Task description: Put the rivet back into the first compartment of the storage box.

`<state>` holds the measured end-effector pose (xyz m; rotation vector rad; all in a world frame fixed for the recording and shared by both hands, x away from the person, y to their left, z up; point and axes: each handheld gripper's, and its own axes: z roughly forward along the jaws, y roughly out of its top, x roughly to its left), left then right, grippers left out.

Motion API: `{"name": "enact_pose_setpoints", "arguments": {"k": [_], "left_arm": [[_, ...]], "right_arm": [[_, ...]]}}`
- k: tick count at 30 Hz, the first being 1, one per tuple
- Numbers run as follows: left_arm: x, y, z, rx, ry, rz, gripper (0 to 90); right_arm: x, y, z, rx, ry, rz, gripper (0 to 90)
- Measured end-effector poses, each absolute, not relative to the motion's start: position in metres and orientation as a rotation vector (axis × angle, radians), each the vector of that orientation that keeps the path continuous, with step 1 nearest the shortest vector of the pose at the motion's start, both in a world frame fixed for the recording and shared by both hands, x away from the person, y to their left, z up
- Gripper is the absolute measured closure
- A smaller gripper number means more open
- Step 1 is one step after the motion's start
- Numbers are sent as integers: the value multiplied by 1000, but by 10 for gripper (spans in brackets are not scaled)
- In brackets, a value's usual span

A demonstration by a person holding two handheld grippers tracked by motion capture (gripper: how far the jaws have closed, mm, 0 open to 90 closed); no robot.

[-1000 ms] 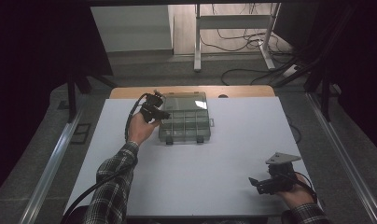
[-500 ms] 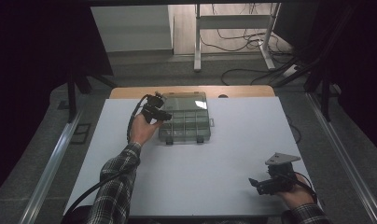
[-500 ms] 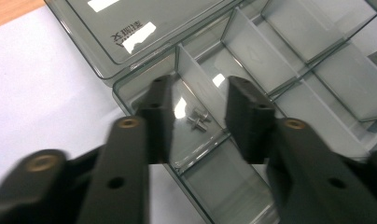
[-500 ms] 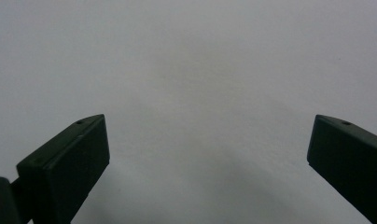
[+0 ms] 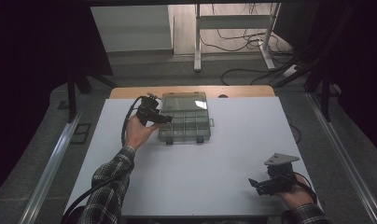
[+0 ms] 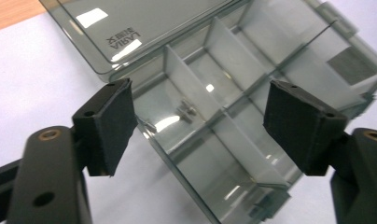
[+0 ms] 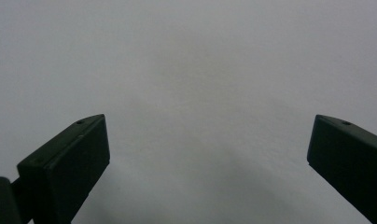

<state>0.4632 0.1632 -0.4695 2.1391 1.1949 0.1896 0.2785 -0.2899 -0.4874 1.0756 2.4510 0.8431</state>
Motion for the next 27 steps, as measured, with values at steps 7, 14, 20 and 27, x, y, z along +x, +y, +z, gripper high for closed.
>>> {"name": "enact_pose_setpoints", "arguments": {"k": [7,14,20,27], "left_arm": [[451,163,-470,2169,1124,167,208],[438,164,-464,2151,1069,182,158],[426,165,-457,2149,1009,193,105],[412,163,-451,2160,945,148,46]], "right_arm": [[278,-290,-488,1074,2452,842,0],[278,-290,-488,1077,2452,840,0],[278,-290,-488,1079,2451,840,0],[278,-290,-488,1079,2451,840,0]]}}
